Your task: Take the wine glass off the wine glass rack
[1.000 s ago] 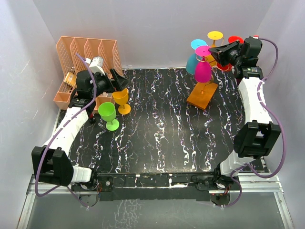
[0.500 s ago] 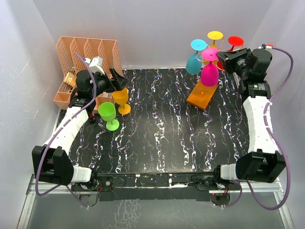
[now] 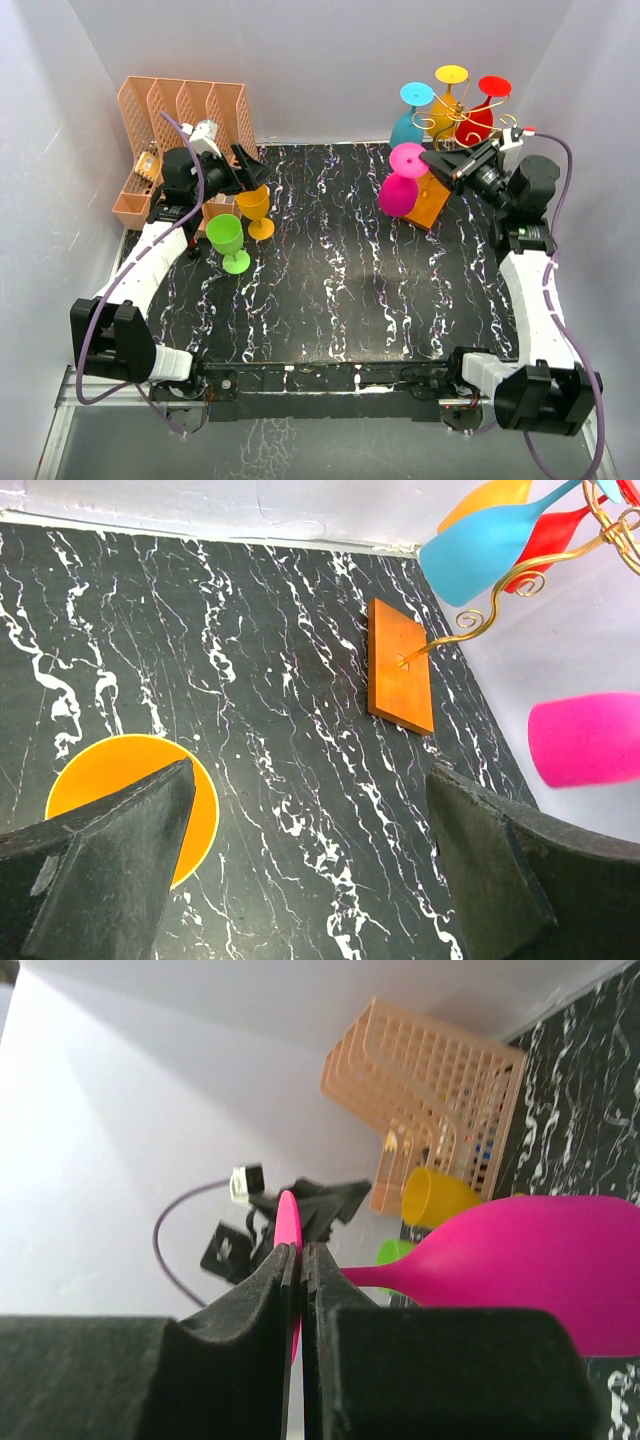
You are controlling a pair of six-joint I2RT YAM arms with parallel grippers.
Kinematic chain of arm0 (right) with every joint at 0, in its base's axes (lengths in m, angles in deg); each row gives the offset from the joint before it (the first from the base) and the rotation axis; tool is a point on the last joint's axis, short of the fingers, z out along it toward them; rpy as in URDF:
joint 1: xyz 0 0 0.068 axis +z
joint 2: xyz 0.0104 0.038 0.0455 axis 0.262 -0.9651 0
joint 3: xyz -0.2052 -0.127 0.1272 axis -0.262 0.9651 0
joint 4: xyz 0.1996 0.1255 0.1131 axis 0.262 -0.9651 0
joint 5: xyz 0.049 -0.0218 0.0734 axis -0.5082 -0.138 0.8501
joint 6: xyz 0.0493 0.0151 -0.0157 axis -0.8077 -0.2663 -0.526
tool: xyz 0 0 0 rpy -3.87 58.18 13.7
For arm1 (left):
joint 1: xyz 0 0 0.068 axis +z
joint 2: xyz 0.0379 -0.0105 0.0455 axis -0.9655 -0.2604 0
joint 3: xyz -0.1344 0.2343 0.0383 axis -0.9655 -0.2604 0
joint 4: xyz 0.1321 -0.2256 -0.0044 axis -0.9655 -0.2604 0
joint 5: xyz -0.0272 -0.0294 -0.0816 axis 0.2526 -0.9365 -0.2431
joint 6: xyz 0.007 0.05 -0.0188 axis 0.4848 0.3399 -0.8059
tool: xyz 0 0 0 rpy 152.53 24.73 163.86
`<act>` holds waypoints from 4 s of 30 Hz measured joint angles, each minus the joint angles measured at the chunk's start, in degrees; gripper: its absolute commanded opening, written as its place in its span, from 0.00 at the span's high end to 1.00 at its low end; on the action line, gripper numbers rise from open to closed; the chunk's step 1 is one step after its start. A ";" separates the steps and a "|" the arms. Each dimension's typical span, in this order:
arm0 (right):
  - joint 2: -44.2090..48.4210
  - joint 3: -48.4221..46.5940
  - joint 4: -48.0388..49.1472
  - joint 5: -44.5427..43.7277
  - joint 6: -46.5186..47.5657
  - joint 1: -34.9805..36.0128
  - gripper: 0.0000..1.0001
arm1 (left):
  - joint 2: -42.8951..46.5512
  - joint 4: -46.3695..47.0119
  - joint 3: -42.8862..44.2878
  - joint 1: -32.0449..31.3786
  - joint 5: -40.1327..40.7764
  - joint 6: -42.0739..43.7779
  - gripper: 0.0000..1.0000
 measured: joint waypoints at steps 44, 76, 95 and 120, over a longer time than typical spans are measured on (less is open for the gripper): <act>14.60 33.79 43.67 1.42 -40.52 2.69 0.93 | 7.48 54.75 -35.63 -26.29 0.09 -51.58 0.03; 17.03 42.93 55.10 -13.77 -45.83 16.06 0.93 | 6.21 61.70 -30.38 -30.58 -0.20 -56.33 0.41; 21.38 46.03 37.35 -14.86 -36.81 16.00 0.63 | 8.92 59.19 -30.27 -30.58 0.31 -55.76 1.00; 18.56 35.30 -11.26 -25.11 14.45 12.94 0.55 | 22.69 -46.12 -11.08 -30.60 26.47 -19.12 1.00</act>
